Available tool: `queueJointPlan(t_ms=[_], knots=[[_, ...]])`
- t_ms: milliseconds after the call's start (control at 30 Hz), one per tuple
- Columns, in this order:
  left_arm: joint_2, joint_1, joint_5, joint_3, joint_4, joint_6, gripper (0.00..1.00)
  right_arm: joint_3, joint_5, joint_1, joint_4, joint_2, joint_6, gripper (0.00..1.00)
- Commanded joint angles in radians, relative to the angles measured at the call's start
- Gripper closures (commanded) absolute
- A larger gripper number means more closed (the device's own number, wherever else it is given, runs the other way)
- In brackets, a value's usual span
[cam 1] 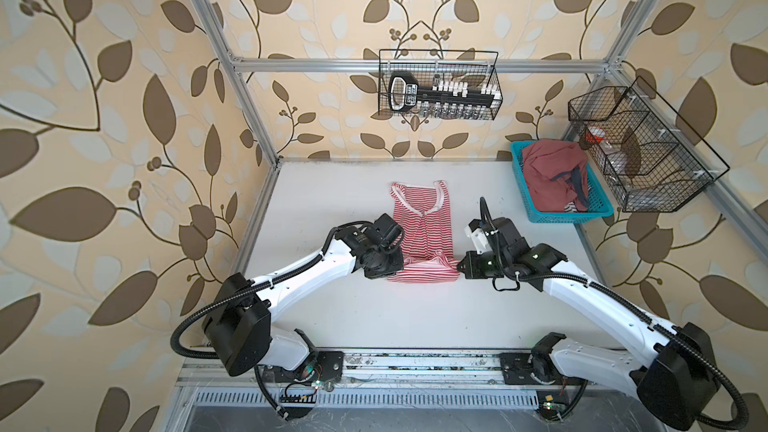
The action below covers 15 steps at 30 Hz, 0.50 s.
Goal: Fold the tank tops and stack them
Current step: 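Fold the held hem with both grippers toward the straps farther away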
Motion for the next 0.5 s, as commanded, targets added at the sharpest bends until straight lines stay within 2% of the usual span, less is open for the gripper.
queueJointPlan(t_ms=[0, 167, 467], knots=[[0.063, 0.05, 0.017, 0.107, -0.042, 0.104, 1.0, 0.058, -0.054, -0.061, -0.012, 0.06, -0.093, 1.0], [0.19, 0.105, 0.079, 0.233, -0.049, 0.167, 1.0, 0.133, -0.129, -0.126, 0.006, 0.196, -0.139, 1.0], [0.387, 0.171, 0.133, 0.406, -0.068, 0.22, 1.0, 0.247, -0.185, -0.19, 0.039, 0.406, -0.162, 1.0]])
